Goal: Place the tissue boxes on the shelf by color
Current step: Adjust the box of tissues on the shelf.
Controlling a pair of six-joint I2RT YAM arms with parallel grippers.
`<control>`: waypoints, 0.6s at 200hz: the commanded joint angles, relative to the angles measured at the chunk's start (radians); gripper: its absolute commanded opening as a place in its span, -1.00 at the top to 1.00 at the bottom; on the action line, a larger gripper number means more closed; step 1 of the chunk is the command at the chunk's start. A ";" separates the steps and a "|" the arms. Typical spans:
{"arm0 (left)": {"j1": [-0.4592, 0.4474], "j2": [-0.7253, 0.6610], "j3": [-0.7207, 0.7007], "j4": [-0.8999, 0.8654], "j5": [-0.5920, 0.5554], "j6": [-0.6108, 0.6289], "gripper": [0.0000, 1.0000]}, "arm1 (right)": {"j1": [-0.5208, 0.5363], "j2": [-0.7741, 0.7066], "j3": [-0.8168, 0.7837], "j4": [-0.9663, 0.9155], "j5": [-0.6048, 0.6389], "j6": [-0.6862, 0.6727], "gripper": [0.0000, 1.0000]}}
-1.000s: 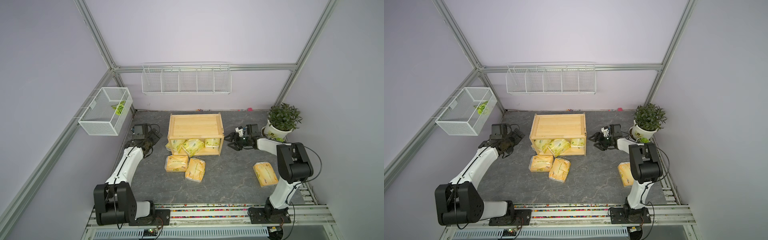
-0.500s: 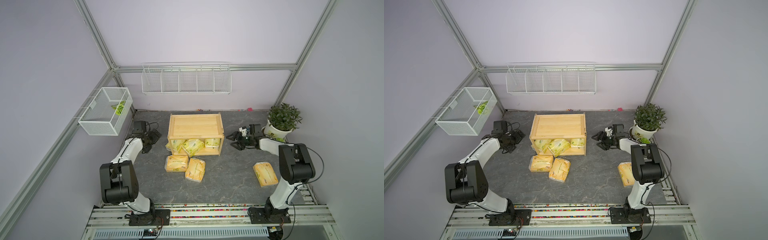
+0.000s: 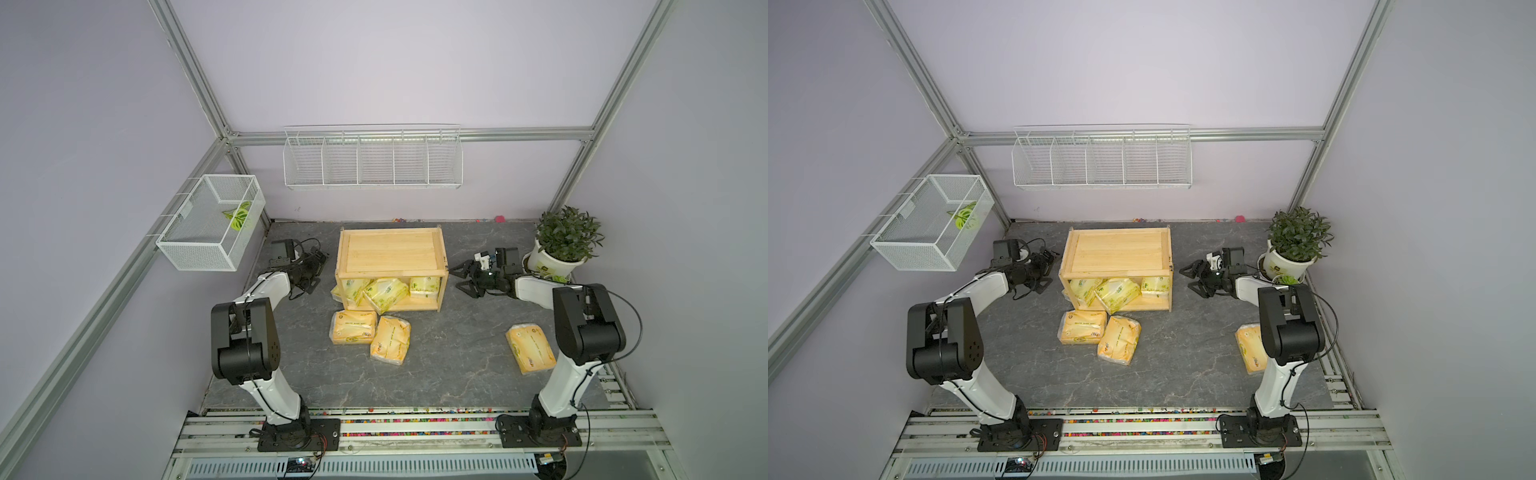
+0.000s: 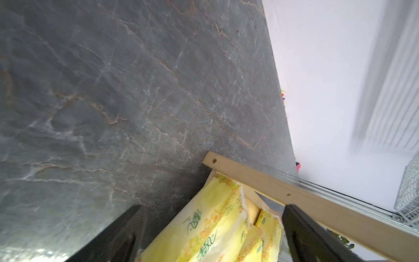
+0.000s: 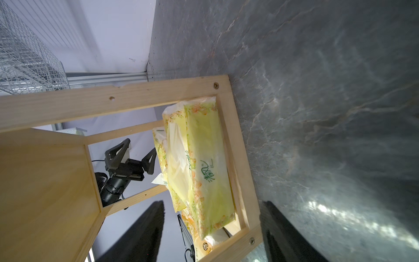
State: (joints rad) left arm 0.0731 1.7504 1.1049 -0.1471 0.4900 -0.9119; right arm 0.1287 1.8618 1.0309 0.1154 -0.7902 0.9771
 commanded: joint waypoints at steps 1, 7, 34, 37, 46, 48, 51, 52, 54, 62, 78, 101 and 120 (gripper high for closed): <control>0.004 0.021 -0.034 0.104 0.056 -0.074 -1.00 | 0.034 0.028 0.030 0.032 -0.014 0.020 -0.43; 0.005 0.023 -0.043 0.117 0.060 -0.081 -1.00 | 0.043 0.032 0.035 0.030 -0.013 0.021 -0.43; 0.005 0.025 -0.088 0.170 0.084 -0.114 -1.00 | 0.078 0.055 0.060 0.030 -0.009 0.025 -0.43; 0.005 0.024 -0.095 0.179 0.088 -0.118 -1.00 | 0.082 0.058 0.064 0.029 -0.009 0.026 -0.43; 0.004 0.020 -0.113 0.199 0.094 -0.131 -1.00 | 0.090 0.067 0.074 0.027 -0.009 0.026 -0.43; 0.003 0.019 -0.118 0.204 0.097 -0.133 -1.00 | 0.092 0.068 0.075 0.027 -0.009 0.026 -0.43; 0.004 0.018 -0.122 0.210 0.100 -0.136 -1.00 | 0.093 0.071 0.076 0.027 -0.010 0.026 -0.43; 0.004 0.018 -0.124 0.211 0.100 -0.136 -1.00 | 0.094 0.072 0.077 0.026 -0.009 0.026 -0.43; 0.004 0.016 -0.127 0.214 0.101 -0.138 -1.00 | 0.096 0.072 0.079 0.026 -0.009 0.027 -0.43; 0.001 0.011 -0.140 0.223 0.105 -0.144 -1.00 | 0.100 0.077 0.084 0.026 -0.010 0.028 -0.43; -0.006 -0.001 -0.161 0.239 0.107 -0.150 -1.00 | 0.106 0.086 0.097 0.025 -0.012 0.028 -0.42; -0.023 -0.010 -0.185 0.261 0.107 -0.163 -1.00 | 0.110 0.097 0.113 0.025 -0.015 0.032 -0.43; -0.043 -0.012 -0.200 0.285 0.106 -0.171 -1.00 | 0.116 0.106 0.130 0.024 -0.021 0.037 -0.42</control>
State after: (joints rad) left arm 0.0555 1.7638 0.9230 0.0792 0.5819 -1.0618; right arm 0.2344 1.9366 1.1275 0.1284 -0.7910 1.0058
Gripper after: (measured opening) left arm 0.997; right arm 0.710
